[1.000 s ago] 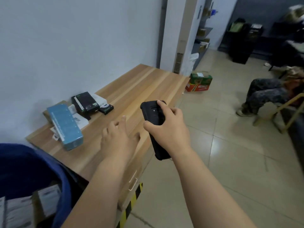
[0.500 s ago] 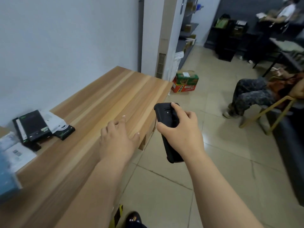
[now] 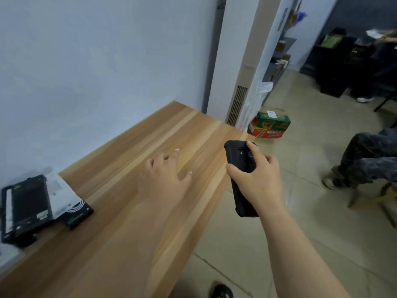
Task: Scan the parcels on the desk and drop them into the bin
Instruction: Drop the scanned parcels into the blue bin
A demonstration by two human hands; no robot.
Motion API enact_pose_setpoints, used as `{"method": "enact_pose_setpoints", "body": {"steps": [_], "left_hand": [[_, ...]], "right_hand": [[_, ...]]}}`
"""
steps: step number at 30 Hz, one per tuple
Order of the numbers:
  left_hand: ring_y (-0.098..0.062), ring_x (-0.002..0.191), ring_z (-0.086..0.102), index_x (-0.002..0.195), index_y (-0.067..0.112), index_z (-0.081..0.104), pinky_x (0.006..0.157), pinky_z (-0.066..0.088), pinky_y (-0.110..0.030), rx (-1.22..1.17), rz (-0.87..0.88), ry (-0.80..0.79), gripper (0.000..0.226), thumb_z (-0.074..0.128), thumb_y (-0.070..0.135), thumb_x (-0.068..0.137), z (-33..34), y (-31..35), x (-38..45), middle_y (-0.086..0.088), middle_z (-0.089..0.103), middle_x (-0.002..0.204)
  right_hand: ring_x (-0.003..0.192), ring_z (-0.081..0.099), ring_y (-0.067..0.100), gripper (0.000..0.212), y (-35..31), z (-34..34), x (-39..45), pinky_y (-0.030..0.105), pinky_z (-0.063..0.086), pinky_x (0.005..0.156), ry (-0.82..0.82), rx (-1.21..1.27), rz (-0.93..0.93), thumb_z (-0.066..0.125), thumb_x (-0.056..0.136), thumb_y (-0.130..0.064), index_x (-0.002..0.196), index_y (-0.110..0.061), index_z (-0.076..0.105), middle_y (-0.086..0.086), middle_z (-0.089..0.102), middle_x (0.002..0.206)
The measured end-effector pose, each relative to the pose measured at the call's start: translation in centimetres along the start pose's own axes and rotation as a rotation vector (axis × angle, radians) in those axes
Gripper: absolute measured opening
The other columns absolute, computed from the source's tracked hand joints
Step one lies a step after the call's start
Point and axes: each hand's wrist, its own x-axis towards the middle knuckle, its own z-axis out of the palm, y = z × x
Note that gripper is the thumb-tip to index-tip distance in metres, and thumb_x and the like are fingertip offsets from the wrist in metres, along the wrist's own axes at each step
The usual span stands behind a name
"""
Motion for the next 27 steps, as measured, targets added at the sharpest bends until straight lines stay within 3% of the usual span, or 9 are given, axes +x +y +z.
{"method": "enact_pose_setpoints", "body": {"steps": [6,13,20,27], "left_hand": [[-0.025,0.124,0.039,0.152,0.032,0.027,0.1,0.037,-0.036,0.044,-0.164,0.072,0.067,0.048,0.057,0.093,0.6,-2.9,7.3,0.0,0.044,0.141],[-0.028,0.13,0.034,0.151,0.027,0.027,0.109,0.026,-0.036,0.163,-0.564,0.146,0.068,0.046,0.056,0.093,-0.5,-9.3,11.3,-0.003,0.037,0.146],[-0.031,0.134,0.028,0.155,0.029,0.02,0.11,0.031,-0.042,0.183,-1.022,0.161,0.074,0.047,0.059,0.093,-1.6,-15.4,6.0,-0.005,0.028,0.154],[-0.032,0.141,0.021,0.156,0.028,0.019,0.113,0.028,-0.043,0.19,-1.162,0.175,0.076,0.05,0.056,0.092,-1.7,-21.3,3.3,-0.008,0.024,0.156]], "right_hand": [[0.097,0.053,0.017,0.075,-3.8,6.7,10.0,0.035,0.046,0.079,-0.181,-0.027,-0.136,0.069,0.082,-0.045,0.148,-0.049,0.034,-0.01,0.033,0.128],[0.091,0.05,0.017,0.074,-10.9,17.1,17.4,0.033,0.04,0.071,-0.528,-0.097,-0.361,0.066,0.083,-0.047,0.149,-0.049,0.031,-0.006,0.036,0.135],[0.101,0.05,0.016,0.074,-15.9,26.5,14.5,0.031,0.038,0.077,-0.819,-0.094,-0.545,0.067,0.082,-0.047,0.148,-0.047,0.034,-0.006,0.037,0.137],[0.106,0.054,0.017,0.077,-17.8,32.9,8.9,0.032,0.044,0.082,-0.987,-0.088,-0.649,0.066,0.081,-0.054,0.15,-0.045,0.033,-0.007,0.035,0.139]]}}
